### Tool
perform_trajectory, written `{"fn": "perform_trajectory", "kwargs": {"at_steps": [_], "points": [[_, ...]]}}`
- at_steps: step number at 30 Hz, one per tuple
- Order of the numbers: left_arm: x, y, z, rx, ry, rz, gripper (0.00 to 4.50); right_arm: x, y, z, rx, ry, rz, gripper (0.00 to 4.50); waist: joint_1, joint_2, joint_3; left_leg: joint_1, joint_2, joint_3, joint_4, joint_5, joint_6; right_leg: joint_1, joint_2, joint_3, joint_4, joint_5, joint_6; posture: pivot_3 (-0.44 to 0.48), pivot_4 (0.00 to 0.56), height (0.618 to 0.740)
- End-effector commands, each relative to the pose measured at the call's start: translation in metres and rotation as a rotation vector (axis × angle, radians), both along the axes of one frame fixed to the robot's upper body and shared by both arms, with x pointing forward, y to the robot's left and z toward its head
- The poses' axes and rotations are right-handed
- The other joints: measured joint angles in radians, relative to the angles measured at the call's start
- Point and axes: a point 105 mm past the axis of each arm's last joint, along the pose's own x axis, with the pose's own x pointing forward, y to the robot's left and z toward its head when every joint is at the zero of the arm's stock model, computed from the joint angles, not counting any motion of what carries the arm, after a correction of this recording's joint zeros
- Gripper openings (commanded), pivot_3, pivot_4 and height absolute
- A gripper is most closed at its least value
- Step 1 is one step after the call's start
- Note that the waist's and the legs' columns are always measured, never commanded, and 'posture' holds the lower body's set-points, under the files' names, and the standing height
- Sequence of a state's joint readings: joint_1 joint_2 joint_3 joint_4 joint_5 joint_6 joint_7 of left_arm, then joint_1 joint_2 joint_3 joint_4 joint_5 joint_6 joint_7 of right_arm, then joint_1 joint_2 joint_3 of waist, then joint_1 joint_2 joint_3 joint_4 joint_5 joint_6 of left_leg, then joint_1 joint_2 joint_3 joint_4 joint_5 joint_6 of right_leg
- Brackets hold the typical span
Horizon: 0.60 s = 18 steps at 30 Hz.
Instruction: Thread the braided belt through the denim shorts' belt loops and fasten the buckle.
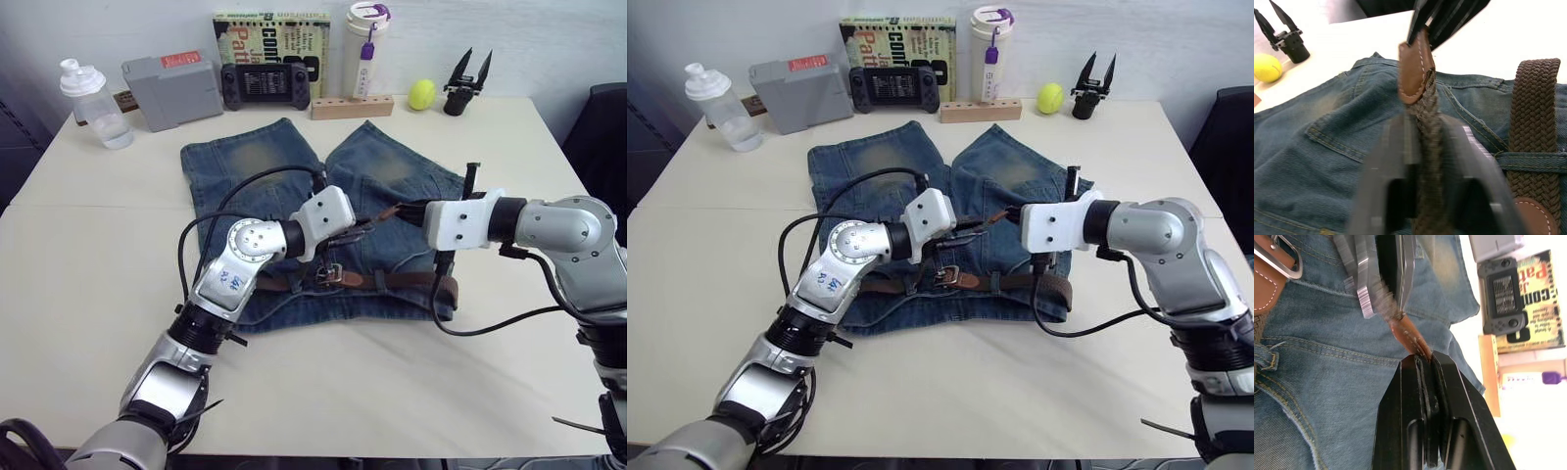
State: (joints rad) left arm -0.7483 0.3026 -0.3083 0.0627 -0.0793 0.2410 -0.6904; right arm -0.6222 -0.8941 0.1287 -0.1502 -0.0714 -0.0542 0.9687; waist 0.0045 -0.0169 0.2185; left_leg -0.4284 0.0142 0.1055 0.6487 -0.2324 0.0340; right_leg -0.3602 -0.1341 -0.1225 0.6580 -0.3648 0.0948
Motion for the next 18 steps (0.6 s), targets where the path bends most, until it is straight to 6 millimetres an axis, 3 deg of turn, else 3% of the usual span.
{"fn": "perform_trajectory", "kwargs": {"at_steps": [1, 5, 8, 9, 15, 16, 18], "points": [[-0.003, 0.006, 0.014, -0.079, 0.021, -0.013, 0.01, -0.003, -0.001, 0.014, 0.053, -0.028, -0.02, 0.0, -0.001, 0.0, 0.0, 0.0, 0.0, 0.0, 0.0, 0.0, 0.0, 0.0, 0.0, 0.0, 0.0, 0.0, 0.0, 0.0, 0.15, 0.694], [0.004, 0.028, 0.011, -0.078, 0.049, 0.044, 0.01, -0.009, 0.002, 0.023, 0.229, 0.072, -0.03, 0.0, -0.003, 0.0, 0.0, 0.0, 0.0, -0.001, 0.0, 0.0, 0.0, 0.0, 0.0, 0.0, 0.0, 0.0, 0.0, 0.0, 0.15, 0.694], [0.01, 0.044, 0.01, -0.054, 0.044, 0.082, 0.0, -0.019, 0.004, 0.022, 0.271, 0.147, -0.022, 1.15, -0.003, 0.0, 0.0, 0.0, 0.0, -0.001, 0.0, 0.0, 0.0, 0.0, 0.0, -0.001, 0.0, 0.0, 0.0, 0.0, 0.15, 0.694], [0.011, 0.051, 0.01, -0.041, 0.041, 0.089, 0.0, -0.025, 0.006, 0.017, 0.267, 0.196, -0.012, 1.43, -0.004, 0.0, 0.0, 0.0, 0.0, -0.002, 0.0, 0.0, 0.0, 0.0, 0.0, -0.001, 0.0, 0.0, 0.0, 0.0, 0.15, 0.694], [0.01, 0.089, -0.006, 0.113, 0.047, 0.112, 0.0, -0.054, 0.023, -0.027, 0.225, 0.4, 0.013, 4.19, -0.002, 0.0, 0.0, 0.0, 0.0, -0.003, -0.001, 0.0, 0.0, 0.001, 0.0, -0.002, -0.001, 0.0, 0.0, 0.0, 0.15, 0.694], [0.01, 0.093, -0.009, 0.135, 0.048, 0.114, 0.0, -0.055, 0.027, -0.034, 0.211, 0.405, 0.01, 4.47, -0.003, 0.0, 0.0, 0.0, 0.0, -0.003, -0.001, 0.0, 0.0, 0.001, -0.001, -0.002, -0.001, 0.0, 0.0, 0.0, 0.15, 0.694], [0.009, 0.099, -0.014, 0.174, 0.053, 0.116, 0.0, -0.054, 0.033, -0.046, 0.198, 0.391, -0.001, 4.47, -0.004, 0.0, 0.0, 0.0, 0.0, -0.002, -0.001, 0.0, 0.0, 0.0, -0.001, -0.001, -0.001, 0.0, 0.0, 0.0, 0.15, 0.694]]}}
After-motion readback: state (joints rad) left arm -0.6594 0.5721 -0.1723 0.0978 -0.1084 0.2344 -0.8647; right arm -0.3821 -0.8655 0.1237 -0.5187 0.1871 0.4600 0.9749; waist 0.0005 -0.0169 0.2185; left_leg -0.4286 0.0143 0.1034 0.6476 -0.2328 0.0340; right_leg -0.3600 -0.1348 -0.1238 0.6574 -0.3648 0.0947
